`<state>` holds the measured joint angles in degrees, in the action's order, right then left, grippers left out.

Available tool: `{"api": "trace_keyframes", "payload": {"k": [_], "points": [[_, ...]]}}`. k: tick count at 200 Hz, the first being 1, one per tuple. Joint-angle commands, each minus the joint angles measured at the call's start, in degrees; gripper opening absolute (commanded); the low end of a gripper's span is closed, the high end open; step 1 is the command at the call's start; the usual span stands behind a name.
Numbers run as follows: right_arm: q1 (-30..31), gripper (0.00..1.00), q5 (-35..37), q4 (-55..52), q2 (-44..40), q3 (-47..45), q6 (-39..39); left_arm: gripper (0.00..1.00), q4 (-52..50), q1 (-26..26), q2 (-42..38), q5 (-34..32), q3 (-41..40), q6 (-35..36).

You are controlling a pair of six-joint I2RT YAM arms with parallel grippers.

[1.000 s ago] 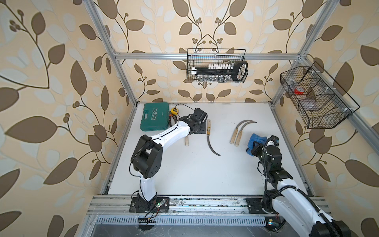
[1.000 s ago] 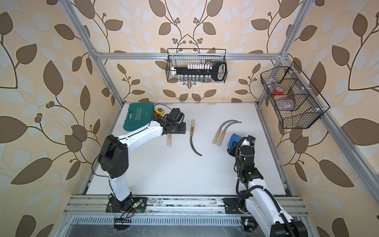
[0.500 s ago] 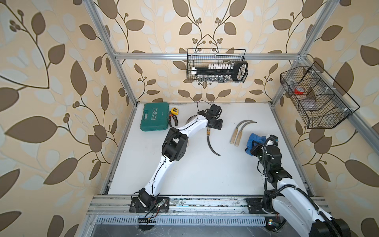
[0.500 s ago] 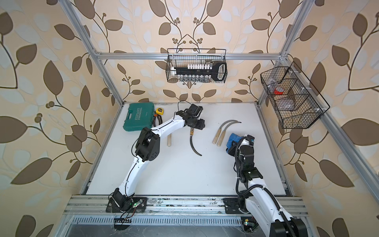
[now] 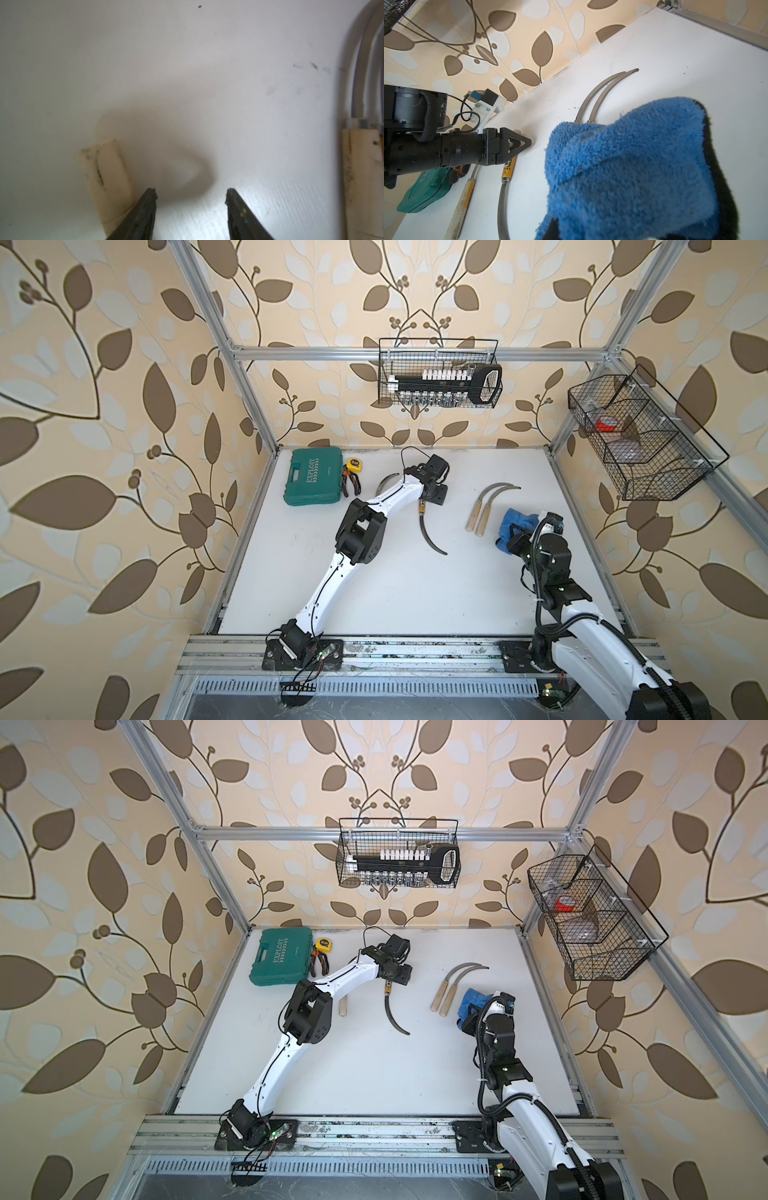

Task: Wipe small sickles with rags
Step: Adjust the small sickle at the center of the board.

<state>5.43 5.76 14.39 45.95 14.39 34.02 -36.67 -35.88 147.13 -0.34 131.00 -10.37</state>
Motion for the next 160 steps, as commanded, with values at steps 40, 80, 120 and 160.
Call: {"api": "trace_keyframes", "payload": {"k": [40,80,120,160], "points": [[-0.24,0.0,-0.75,1.43,0.06,-0.33,-0.97,0.52,0.92,1.37,-9.96,-10.76,-13.2,0.0],[-0.21,0.0,-0.88,1.48,0.19,-0.24,-0.97,0.5,5.07,1.42,-18.48,-9.24,-28.33,-2.0],[-0.23,0.0,-0.95,1.34,0.45,-0.15,-1.01,0.5,8.09,1.42,-24.63,-9.19,-37.32,-3.05],[-0.24,0.0,-0.93,1.34,0.93,0.09,-0.98,0.51,9.69,1.3,-28.14,-6.76,-41.6,-3.12]]}}
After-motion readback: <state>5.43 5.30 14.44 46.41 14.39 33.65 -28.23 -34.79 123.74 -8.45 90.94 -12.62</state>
